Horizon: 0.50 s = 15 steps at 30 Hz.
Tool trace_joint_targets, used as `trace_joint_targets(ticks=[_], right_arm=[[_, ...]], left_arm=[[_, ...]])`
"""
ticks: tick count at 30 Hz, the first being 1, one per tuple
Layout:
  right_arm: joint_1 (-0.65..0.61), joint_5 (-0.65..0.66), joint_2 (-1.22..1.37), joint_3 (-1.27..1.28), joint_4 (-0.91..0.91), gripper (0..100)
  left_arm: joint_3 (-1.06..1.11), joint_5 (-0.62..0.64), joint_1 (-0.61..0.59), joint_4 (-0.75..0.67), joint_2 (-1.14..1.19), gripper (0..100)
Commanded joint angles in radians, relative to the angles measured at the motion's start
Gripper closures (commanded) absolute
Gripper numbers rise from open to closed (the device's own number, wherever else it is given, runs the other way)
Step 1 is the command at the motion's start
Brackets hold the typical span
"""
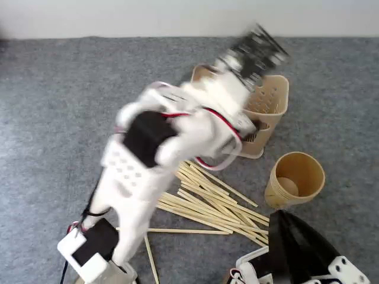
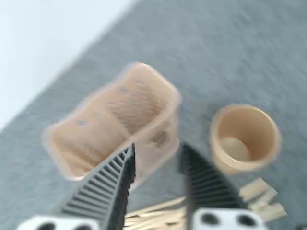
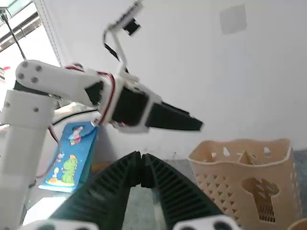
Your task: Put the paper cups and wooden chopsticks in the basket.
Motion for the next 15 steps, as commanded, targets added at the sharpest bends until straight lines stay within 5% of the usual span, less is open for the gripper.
trace_joint_targets(ticks=[1, 6, 15], right_arm=[[-0.007, 0.021, 0.005, -0.017, 0.079, 98.7], [-0.005, 0.021, 0.007, 0.029, 0.131, 98.7], [-0.001, 0.101, 0.007, 0.272, 0.131, 98.6]], left_arm=[[-0.031, 0.011, -0.175, 0.028, -0.092, 99], [0.217, -0.002, -0.391, 0.026, -0.238, 99], [0.705, -0.086, -0.574, -0.038, -0.660, 99]])
